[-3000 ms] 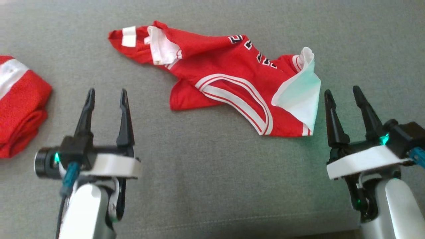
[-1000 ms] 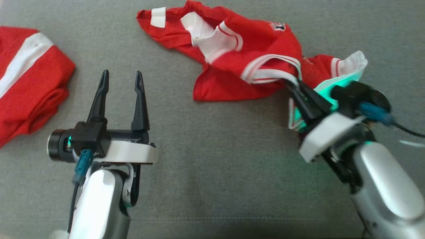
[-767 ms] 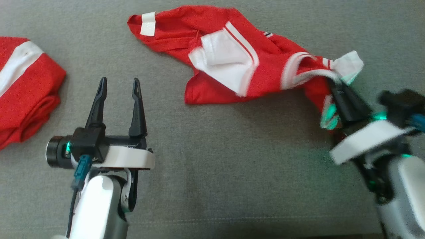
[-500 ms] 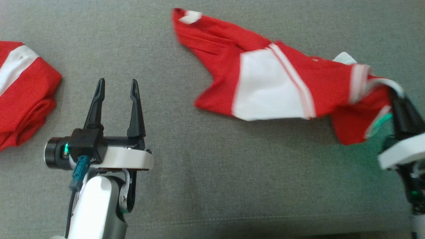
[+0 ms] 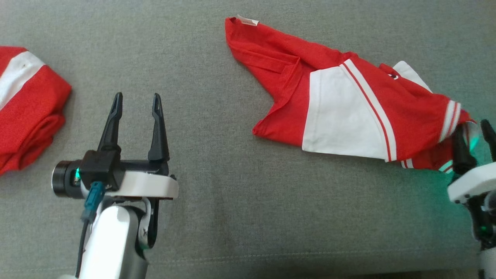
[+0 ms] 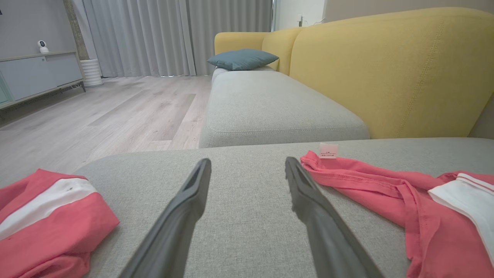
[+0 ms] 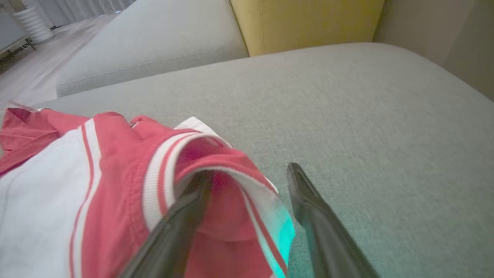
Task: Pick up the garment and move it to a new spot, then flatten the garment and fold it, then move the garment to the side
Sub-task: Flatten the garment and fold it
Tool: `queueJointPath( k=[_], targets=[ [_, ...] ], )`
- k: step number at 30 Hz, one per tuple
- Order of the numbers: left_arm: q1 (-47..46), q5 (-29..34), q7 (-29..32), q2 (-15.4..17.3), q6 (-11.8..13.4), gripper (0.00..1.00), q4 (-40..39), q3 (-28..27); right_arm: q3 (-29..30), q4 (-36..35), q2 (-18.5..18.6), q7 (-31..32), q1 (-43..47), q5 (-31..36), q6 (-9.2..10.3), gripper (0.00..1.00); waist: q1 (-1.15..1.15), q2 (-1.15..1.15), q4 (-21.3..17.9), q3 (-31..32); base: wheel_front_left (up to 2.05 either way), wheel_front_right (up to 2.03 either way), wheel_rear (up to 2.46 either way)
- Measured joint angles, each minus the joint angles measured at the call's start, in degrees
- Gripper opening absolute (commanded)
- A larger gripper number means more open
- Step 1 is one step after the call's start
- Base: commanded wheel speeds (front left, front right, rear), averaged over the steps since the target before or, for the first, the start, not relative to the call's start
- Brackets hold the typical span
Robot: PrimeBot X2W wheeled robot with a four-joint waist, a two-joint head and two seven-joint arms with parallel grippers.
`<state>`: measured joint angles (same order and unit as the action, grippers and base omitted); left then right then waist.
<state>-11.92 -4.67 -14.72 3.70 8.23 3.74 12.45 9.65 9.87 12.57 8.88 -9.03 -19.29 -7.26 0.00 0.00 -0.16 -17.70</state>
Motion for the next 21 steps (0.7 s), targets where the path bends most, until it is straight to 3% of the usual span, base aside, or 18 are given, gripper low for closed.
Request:
queueJointPath(
  k=[12,21],
  targets=[
    [2.11,0.00,0.01,0.15,0.01,1.00,1.04,-0.16,-7.92,-13.04,-2.90,-3.16,4.20,4.33,0.00,1.00,0.00,0.00,-0.93,2.80,0.00,0.00,0.00],
    [3.81,-0.01,0.01,0.62,0.02,1.00,1.63,-0.07,-11.95,-17.45,-6.48,-2.32,8.39,6.26,0.00,1.00,0.00,0.00,-0.78,5.86,0.00,0.00,0.00]
  ],
)
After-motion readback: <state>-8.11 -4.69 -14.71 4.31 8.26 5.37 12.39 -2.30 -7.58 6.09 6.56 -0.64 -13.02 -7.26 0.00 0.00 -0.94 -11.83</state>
